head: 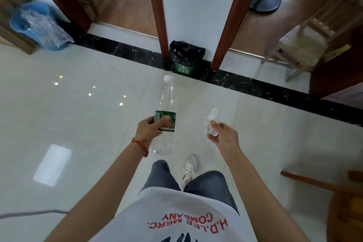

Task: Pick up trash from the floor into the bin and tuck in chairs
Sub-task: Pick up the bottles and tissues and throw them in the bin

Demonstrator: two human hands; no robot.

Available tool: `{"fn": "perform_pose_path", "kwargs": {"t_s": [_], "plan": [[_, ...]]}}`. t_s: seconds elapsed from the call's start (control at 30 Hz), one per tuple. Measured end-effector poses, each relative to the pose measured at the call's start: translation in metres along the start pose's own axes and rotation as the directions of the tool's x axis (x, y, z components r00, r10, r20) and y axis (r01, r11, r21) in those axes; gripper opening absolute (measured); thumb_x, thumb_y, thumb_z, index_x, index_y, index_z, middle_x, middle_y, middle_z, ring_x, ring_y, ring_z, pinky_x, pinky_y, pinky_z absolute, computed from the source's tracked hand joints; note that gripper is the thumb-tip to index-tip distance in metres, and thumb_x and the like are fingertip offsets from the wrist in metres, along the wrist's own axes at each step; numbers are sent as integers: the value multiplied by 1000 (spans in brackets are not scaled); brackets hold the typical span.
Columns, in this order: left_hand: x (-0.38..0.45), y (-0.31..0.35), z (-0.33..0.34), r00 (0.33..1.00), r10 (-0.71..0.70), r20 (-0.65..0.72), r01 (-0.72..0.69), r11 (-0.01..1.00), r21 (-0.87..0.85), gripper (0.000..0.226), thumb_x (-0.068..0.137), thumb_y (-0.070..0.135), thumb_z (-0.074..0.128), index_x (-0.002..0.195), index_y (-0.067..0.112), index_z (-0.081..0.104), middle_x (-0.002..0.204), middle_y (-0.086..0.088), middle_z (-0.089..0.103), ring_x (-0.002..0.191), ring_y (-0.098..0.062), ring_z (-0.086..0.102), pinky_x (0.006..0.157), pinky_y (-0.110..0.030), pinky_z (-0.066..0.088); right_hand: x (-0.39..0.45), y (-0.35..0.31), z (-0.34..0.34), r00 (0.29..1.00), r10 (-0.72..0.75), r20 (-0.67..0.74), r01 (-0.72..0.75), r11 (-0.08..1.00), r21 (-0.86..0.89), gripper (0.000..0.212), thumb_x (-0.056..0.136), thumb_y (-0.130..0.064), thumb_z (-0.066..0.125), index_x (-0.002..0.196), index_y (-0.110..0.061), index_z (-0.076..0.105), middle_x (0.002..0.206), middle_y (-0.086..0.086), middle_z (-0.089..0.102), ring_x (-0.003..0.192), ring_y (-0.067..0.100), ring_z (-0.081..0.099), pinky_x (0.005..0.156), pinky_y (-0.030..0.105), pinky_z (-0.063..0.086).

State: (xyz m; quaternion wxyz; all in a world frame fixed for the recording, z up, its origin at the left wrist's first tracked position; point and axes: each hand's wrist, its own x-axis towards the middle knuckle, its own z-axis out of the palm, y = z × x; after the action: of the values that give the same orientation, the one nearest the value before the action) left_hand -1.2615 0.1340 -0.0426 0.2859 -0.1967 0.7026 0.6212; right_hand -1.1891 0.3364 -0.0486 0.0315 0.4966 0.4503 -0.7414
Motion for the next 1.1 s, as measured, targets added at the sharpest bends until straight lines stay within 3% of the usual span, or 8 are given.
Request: {"fn": "perform_pose_path", "kwargs": {"t_s": [0.37,0.53,0.73,1.1], "plan": [[144,96,20,999,-29,15,29,999,-25,14,79,25,66,87,13,64,88,-9,68,87,-20,63,74,-26,51,108,-101,81,1000,15,-5,-15,1000,-6,9,84,-9,63,79,-1,62,86,8,64,78,16,61,57,19,54],[223,145,22,996,-82,28,83,996,-15,13,78,26,67,84,15,64,87,-6,68,87,-21,63,77,-29,51,165,-142,133,997,53,-59,-54,999,-7,12,83,-9,63,74,-2,61,82,8,62,74,16,60,56,19,55],[293,195,29,993,-117,19,117,993,17,17,78,25,68,87,11,63,96,-15,66,94,-26,61,89,-39,50,223,-190,181,997,59,-54,-61,997,-39,8,84,-11,63,77,-6,64,84,6,63,76,15,60,62,21,54],[395,207,62,983,-176,-55,169,979,-115,12,79,24,66,85,14,64,90,-9,68,88,-22,62,84,-34,51,344,-223,221,991,130,-3,-130,986,-100,9,84,-12,63,85,-4,65,87,10,63,77,17,59,64,25,53]]}}
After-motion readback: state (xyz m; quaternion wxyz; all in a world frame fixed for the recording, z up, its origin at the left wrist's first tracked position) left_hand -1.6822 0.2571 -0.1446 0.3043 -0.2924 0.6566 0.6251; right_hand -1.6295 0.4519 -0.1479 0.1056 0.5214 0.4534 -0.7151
